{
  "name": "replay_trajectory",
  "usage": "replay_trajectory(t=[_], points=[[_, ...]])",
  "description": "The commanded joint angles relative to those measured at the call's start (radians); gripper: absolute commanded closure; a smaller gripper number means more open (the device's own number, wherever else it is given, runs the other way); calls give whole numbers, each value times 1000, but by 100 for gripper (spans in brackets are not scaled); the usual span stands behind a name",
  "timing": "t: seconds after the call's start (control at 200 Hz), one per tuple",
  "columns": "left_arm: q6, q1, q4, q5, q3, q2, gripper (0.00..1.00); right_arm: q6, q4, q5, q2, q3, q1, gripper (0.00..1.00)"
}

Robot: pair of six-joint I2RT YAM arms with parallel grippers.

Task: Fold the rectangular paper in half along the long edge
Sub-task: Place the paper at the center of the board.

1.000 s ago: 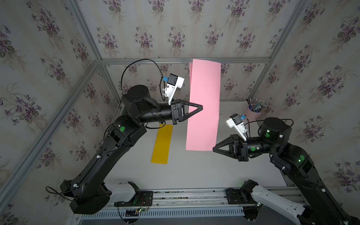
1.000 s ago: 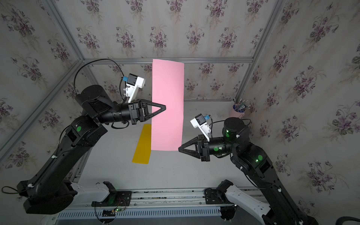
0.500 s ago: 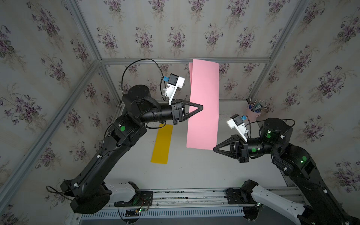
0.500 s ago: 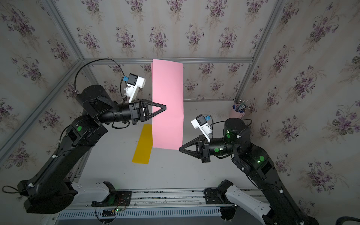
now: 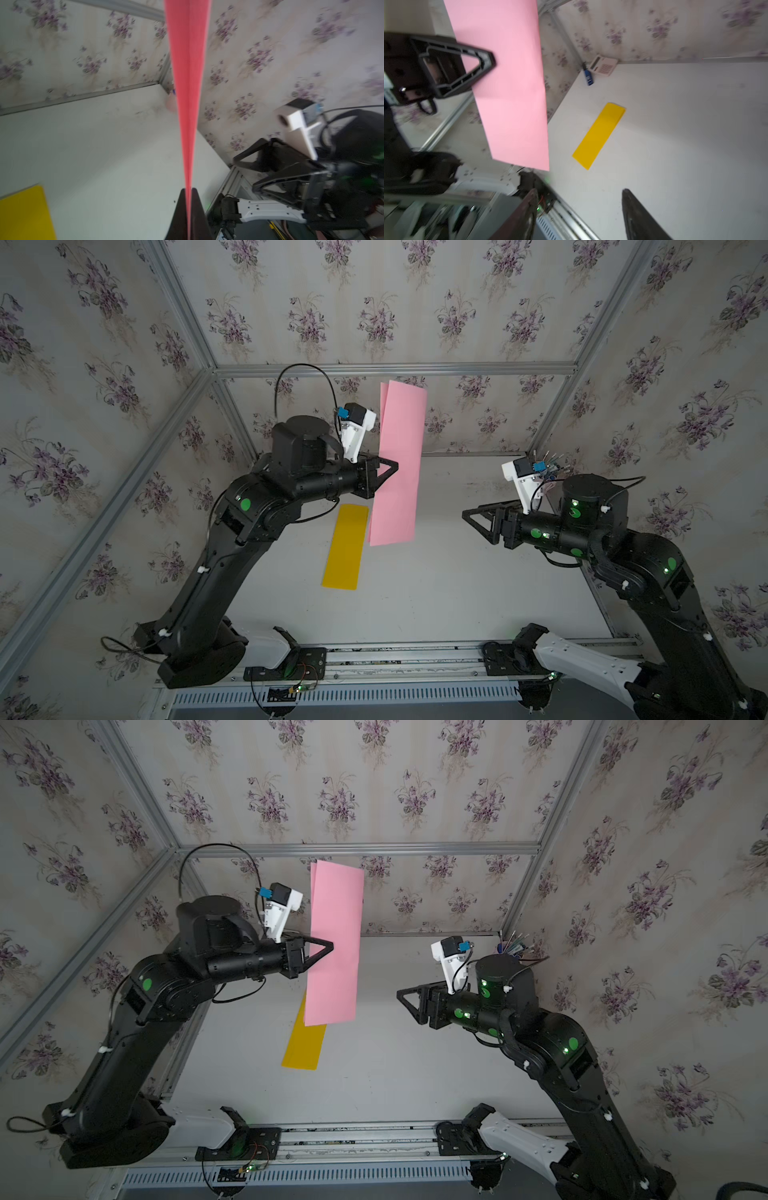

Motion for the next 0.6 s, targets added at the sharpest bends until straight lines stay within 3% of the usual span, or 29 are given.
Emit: replay_trajectory(t=[0.0, 0.025, 0.065, 0.13, 0.185, 0.37, 0.595], points=[[40, -102, -415, -551, 41, 143, 100, 35, -95, 464, 30, -11, 1, 20], [19, -140, -492, -667, 74, 202, 100, 40, -90, 496, 37, -23, 2, 12], [-40, -189, -618, -793, 140, 308, 100, 44, -81, 542, 49, -44, 3, 10], [-127, -246, -758, -896, 218, 464, 100, 45, -69, 595, 75, -68, 3, 11], [-179, -289, -769, -957, 219, 544, 100, 42, -68, 636, 92, -75, 3, 14], [-275, -340, -611, -979, 164, 697, 100, 40, -106, 779, 87, -77, 1, 12], [-336, -366, -413, -981, 146, 887, 100, 37, -94, 741, 46, -147, 1, 12]])
